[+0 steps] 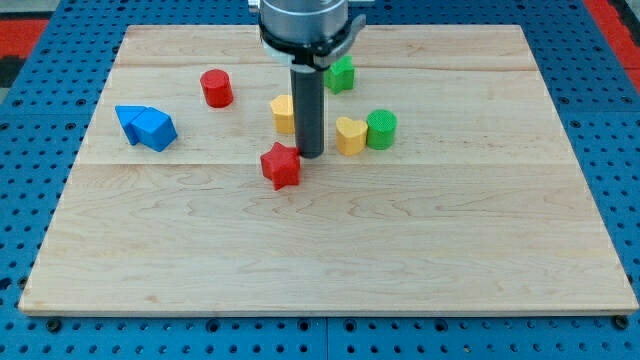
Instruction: Push red star towards the bottom center of the board
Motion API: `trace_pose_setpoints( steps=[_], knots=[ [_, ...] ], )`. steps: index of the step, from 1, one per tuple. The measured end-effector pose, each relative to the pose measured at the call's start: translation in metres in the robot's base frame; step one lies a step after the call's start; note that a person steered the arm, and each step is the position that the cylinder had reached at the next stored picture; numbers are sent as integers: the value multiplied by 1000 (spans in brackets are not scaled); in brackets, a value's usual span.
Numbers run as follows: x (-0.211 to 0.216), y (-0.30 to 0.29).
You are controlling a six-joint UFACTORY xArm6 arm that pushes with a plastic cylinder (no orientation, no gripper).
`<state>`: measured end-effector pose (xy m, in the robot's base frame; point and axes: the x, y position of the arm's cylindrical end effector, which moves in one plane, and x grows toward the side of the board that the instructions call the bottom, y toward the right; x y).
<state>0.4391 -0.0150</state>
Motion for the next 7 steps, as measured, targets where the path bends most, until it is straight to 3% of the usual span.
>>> trace_pose_setpoints(
  steps=[1,2,3,5,6,7],
  knots=[
    [21,-28],
    [-18,-37],
    [-27,-69],
    [19,-69],
    [69,-48],
    [81,-48]
  ],
)
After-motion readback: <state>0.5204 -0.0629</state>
